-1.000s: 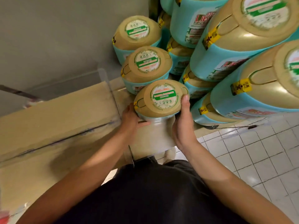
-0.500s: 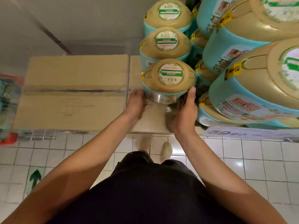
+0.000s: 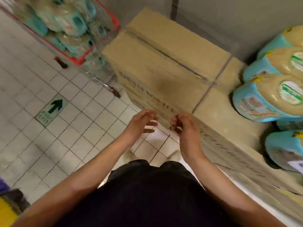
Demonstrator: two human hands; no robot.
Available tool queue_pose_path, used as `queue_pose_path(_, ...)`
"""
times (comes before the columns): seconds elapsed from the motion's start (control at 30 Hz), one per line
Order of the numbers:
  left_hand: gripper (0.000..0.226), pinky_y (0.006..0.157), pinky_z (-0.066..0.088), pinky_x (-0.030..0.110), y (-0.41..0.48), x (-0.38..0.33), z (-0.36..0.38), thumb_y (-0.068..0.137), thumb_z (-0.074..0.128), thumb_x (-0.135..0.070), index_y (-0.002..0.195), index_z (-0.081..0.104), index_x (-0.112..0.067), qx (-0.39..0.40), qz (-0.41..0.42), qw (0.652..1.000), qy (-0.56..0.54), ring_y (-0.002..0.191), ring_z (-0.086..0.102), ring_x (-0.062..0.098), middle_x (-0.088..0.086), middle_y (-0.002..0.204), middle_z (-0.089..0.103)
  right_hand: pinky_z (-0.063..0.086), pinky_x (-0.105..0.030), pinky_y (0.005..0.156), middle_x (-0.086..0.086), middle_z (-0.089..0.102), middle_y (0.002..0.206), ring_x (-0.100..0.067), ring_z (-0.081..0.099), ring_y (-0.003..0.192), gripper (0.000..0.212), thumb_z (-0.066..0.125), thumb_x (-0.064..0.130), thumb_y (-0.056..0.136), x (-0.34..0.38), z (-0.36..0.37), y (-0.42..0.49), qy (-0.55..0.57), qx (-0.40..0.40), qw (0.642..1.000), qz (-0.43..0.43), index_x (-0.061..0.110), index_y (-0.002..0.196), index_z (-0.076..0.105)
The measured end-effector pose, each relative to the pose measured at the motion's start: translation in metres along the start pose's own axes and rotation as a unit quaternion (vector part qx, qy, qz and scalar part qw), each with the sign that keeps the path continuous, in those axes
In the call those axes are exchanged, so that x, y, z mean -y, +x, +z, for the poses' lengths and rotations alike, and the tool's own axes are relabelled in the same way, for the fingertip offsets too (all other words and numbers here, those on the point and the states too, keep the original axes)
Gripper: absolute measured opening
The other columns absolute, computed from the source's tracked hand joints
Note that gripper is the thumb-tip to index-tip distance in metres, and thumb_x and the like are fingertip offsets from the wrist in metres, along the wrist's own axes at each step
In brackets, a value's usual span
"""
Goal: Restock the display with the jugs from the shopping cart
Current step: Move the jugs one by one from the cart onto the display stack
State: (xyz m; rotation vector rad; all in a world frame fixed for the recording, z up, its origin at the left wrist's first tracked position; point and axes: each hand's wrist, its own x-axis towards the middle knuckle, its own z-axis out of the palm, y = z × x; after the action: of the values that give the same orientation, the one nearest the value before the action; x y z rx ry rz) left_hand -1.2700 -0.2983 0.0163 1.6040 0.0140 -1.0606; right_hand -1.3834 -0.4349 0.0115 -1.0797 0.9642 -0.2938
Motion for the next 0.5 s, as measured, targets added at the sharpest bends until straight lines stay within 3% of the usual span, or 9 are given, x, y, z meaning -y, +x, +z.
queue_pose_path(0.1,0.025,0.090,0.053,0.046,-0.036,0.022,-0.089,0.108,0.049,-0.009,0.128,0.061,0.001,-0.058,0.005,0.997,-0.051,0.105,0.067,0.032,0.021,0.124,0.068,0.052,-0.030,0.073,0.000,0.070,0.083,-0.014,0.065,0.078,0.024,0.051,0.015,0.107,-0.024,0.070,-0.011,-0.060,0.083,0.995,0.006,0.017,0.090,0.068)
queue_pose_path(0.2,0.022,0.082,0.056,0.037,-0.077,0.049,-0.176,0.108,0.048,-0.006,0.124,0.062,-0.001,-0.113,0.012,0.989,-0.094,0.101,0.067,0.027,0.014,0.115,0.069,0.055,-0.035,0.079,-0.003,0.073,0.088,-0.017,0.069,0.084,0.021,0.055,0.024,0.104,-0.048,0.146,-0.024,-0.120,0.159,0.980,0.024,0.013,0.097,0.071)
queue_pose_path(0.5,0.025,0.086,0.063,0.036,-0.147,0.095,-0.367,0.110,0.047,-0.022,0.124,0.067,-0.017,-0.274,0.047,0.944,-0.176,0.108,0.073,0.027,0.006,0.118,0.074,0.060,-0.032,0.079,-0.007,0.075,0.094,-0.022,0.071,0.092,0.022,0.057,0.030,0.097,-0.091,0.318,-0.042,-0.240,0.324,0.914,0.037,0.027,0.090,0.077)
